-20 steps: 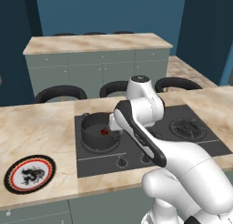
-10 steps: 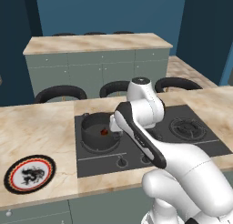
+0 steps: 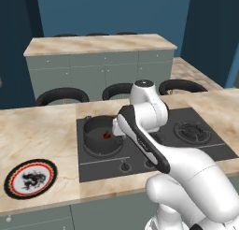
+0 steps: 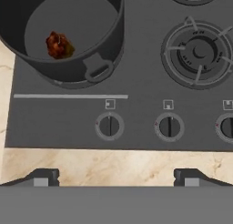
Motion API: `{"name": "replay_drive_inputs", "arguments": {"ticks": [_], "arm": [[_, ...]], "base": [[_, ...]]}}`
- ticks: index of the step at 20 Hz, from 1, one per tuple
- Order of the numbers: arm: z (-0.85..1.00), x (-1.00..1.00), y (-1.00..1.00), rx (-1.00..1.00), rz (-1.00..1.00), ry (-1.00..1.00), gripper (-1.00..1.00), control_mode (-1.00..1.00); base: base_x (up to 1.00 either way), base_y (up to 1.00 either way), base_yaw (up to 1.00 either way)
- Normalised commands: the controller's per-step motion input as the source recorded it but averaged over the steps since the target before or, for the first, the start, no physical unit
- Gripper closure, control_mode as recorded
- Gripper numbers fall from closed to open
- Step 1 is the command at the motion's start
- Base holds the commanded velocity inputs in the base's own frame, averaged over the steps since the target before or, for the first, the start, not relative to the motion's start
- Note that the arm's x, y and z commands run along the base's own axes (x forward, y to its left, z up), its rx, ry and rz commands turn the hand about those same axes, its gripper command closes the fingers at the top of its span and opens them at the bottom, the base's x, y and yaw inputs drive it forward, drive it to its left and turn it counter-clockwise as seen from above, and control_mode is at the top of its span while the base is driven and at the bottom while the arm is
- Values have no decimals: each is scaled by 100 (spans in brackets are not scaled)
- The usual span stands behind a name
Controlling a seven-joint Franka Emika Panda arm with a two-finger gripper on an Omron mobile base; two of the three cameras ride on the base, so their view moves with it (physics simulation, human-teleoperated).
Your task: Retrieve the frozen meat and place it in the pot on a burner. Then turn the burner on.
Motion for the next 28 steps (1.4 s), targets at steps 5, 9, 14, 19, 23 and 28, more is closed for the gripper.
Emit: {"name": "replay_drive_inputs", "arguments": {"ticks": [5,9,14,19,23,28], "arm": [[-4,0,0,-1,0,0,-100,-100],[-27,0,0,0,0,2,-100,-100],[-24,0,4,0,0,2,-100,-100],[-30,-8,3,1,0,8,-100,-100],[-42,-4,1,0,0,2,-100,-100],[-29,0,2,-3,0,-10,-100,-100]], "base": [[0,0,0],[0,0,0],[0,0,0],[0,0,0],[0,0,0],[0,0,0]]}}
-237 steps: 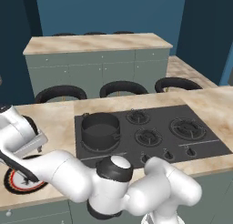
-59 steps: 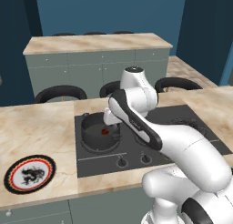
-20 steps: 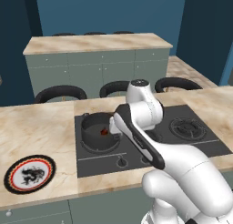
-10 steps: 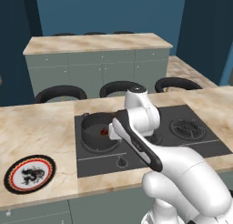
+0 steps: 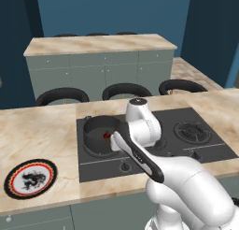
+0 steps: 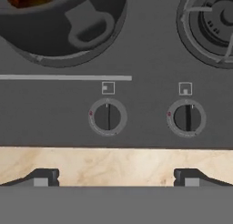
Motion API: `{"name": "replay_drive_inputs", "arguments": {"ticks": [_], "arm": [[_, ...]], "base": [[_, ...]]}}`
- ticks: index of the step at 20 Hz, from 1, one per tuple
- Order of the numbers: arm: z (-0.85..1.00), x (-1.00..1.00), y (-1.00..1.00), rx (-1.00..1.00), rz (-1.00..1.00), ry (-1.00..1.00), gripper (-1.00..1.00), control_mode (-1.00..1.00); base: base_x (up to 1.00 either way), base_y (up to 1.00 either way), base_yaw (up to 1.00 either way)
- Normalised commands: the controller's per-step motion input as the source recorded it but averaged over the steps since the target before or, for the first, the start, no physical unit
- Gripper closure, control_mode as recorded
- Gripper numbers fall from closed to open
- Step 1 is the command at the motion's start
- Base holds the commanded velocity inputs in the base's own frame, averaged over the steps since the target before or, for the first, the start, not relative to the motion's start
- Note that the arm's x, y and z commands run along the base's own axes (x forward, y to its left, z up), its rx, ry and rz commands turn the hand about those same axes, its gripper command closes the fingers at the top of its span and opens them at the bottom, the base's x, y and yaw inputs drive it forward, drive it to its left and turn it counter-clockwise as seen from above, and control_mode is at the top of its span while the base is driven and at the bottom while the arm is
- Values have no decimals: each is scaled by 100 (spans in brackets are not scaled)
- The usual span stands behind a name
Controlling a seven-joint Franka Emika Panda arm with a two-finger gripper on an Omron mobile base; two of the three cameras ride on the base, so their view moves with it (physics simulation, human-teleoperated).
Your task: Retrieve the frozen meat and place it in the pot on a burner. Then turn the burner on.
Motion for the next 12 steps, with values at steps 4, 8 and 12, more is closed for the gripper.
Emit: {"name": "replay_drive_inputs", "arguments": {"ticks": [4,8,12], "arm": [[-28,0,4,-3,0,-4,-100,-100],[-24,5,5,1,0,-2,-100,-100],[-28,0,2,2,0,0,-100,-100]], "base": [[0,0,0],[0,0,0],[0,0,0]]}}
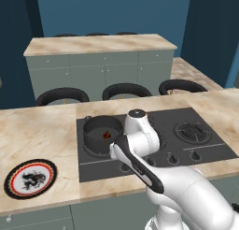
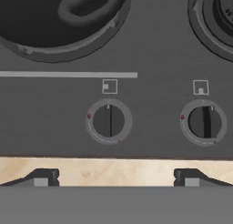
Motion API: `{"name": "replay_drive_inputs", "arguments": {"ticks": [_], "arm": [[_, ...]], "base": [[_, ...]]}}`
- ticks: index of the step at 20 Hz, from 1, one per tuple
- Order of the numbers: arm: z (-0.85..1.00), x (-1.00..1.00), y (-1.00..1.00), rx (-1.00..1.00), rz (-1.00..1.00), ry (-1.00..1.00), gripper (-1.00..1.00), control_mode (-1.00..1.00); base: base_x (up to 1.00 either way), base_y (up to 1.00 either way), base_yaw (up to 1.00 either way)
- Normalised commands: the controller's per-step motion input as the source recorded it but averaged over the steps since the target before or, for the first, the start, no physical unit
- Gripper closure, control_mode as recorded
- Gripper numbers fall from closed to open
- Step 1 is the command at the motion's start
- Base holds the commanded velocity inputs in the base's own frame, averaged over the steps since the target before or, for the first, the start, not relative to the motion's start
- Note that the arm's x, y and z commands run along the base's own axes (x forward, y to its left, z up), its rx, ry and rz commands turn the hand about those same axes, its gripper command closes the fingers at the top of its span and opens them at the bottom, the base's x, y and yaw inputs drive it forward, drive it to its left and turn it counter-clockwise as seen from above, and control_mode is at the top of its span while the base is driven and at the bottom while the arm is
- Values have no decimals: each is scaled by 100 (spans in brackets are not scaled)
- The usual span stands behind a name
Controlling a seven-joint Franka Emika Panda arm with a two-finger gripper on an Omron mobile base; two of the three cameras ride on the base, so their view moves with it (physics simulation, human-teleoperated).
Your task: Retrieve the frozen meat and place it in the pot on a burner. Then turn the burner on.
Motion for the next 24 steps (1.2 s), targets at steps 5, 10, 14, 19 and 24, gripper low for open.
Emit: {"name": "replay_drive_inputs", "arguments": {"ticks": [5,10,14,19,24], "arm": [[-14,0,9,0,0,0,-100,-100],[-3,0,11,0,0,0,-100,-100],[-11,0,15,-1,-1,0,-100,-100],[-2,1,4,0,-1,0,-100,-100],[0,15,0,0,0,0,-100,-100]], "base": [[0,0,0],[0,0,0],[0,0,0],[0,0,0],[0,0,0]]}}
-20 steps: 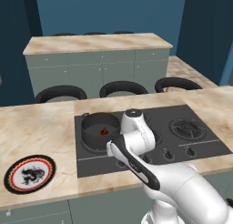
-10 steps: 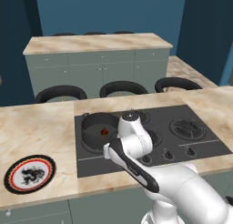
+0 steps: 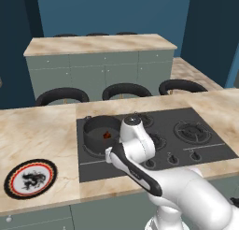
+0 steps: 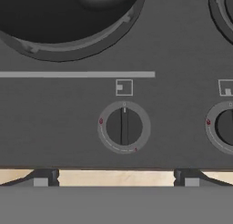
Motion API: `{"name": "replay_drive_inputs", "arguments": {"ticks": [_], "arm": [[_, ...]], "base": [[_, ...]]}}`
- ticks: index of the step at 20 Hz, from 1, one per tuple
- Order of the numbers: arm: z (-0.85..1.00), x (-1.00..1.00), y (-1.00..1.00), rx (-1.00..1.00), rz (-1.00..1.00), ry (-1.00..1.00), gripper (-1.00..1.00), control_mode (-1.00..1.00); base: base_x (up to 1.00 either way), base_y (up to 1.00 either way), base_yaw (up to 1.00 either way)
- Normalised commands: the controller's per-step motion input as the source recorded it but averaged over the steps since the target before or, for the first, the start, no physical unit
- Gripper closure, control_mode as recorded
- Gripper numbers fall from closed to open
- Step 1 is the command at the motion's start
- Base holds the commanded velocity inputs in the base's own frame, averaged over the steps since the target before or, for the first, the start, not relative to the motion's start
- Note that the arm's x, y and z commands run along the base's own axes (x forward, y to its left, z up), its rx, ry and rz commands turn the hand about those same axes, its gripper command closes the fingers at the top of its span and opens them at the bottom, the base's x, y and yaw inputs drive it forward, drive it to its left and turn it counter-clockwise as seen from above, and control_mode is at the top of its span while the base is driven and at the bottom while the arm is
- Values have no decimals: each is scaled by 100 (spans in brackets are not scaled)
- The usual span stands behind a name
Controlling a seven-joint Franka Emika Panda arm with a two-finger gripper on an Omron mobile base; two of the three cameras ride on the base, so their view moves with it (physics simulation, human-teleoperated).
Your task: Retrieve the frozen meat and place it in the pot on a burner. Then turn the burner on.
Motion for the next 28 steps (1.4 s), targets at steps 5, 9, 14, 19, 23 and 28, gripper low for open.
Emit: {"name": "replay_drive_inputs", "arguments": {"ticks": [5,9,14,19,23,28], "arm": [[0,7,0,0,0,0,-100,-100],[-3,6,-4,0,0,1,-100,-100],[-2,0,-4,0,0,0,-100,-100],[-11,20,0,0,0,0,-100,-100],[-19,10,0,0,0,0,-100,-100],[-29,0,0,0,0,0,-100,-100]], "base": [[0,0,0],[0,0,0],[0,0,0],[0,0,0],[0,0,0],[0,0,0]]}}
